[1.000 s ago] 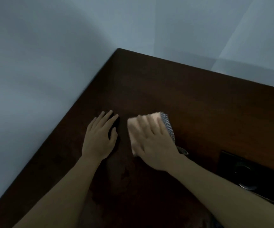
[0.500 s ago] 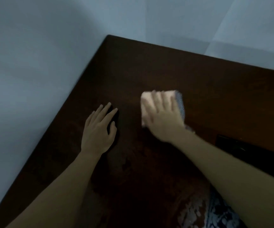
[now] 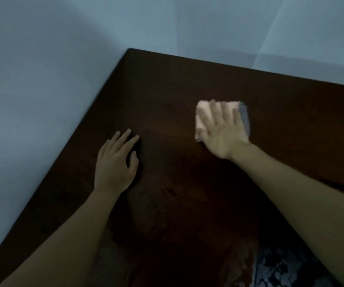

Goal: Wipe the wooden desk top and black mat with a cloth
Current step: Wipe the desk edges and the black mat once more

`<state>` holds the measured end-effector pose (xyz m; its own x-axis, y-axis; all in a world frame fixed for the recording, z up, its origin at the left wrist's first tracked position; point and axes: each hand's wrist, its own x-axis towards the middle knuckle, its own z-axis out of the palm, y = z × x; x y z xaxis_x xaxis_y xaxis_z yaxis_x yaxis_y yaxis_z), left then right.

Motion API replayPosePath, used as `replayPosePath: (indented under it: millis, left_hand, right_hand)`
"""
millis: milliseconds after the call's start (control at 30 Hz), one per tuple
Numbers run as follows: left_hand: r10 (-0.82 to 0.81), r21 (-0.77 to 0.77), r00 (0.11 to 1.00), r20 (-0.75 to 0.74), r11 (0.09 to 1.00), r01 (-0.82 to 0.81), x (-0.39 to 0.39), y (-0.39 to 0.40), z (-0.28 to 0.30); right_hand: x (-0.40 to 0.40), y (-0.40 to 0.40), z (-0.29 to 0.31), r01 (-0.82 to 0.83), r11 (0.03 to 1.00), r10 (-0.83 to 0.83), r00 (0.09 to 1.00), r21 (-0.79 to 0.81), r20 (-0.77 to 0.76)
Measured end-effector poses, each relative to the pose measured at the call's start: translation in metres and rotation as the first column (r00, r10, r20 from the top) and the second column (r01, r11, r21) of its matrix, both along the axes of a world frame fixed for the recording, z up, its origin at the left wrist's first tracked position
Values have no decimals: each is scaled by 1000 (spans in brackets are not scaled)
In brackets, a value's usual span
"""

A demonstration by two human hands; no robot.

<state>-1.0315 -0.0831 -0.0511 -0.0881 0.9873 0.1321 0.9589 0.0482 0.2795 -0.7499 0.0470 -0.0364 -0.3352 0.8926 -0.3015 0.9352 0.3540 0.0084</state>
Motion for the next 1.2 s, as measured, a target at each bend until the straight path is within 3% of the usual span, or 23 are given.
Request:
replayPosePath:
  millis: [133, 267, 367, 433, 533, 600, 667, 733, 833, 933, 1000, 1067, 1200]
  left_hand:
    - [14, -11, 994, -112, 1000, -16, 5, -4, 8]
    - [29, -2, 999, -39, 1000, -29, 34, -11, 23]
    - [42, -8, 996, 81, 999, -42, 80, -28, 25]
    - [31, -40, 992, 123, 999, -27, 108, -38, 20]
    - [47, -104, 990, 133, 994, -33, 136, -44, 14]
    - [69, -162, 990, 121, 986, -49, 146, -44, 11]
    - [72, -199, 995, 76, 978, -55, 151, -46, 10]
    - [81, -200, 995, 52, 977, -69, 153, -46, 11]
    - [99, -195, 994, 48, 977, -88, 157, -45, 13]
    - [100, -169, 993, 62, 982, -88, 157, -45, 11]
    - [102, -155, 993, 62, 984, -92, 157, -46, 9]
    - [105, -146, 993, 52, 985, -96, 157, -46, 7]
    - [101, -155, 993, 66, 984, -90, 157, -46, 10]
  right_hand:
    - [-23, -101, 3, -293, 956, 290, 940, 11, -176]
    - [21, -102, 27, -577, 817, 574, 808, 20, -132]
    - [66, -44, 31, -371, 926, 371, 928, 68, 6]
    - [98, -14, 19, -166, 986, 167, 985, -27, 44]
    - [88, -15, 7, 14, 1000, -14, 1000, -26, -20]
    - [61, -53, 13, -63, 998, 64, 996, 23, -66]
    - [54, -107, 17, -232, 970, 243, 947, 77, -209]
    - [66, -154, 14, -388, 921, 385, 888, 38, -253]
    - [89, -132, 20, -518, 855, 513, 829, 39, -222]
    - [124, -57, 24, -325, 944, 327, 944, 53, -42]
    - [156, -19, 16, -100, 994, 101, 994, -33, 47]
    - [160, -6, 6, 55, 997, -54, 998, -58, 14]
    - [108, -68, 7, -17, 1000, 15, 998, -22, -66]
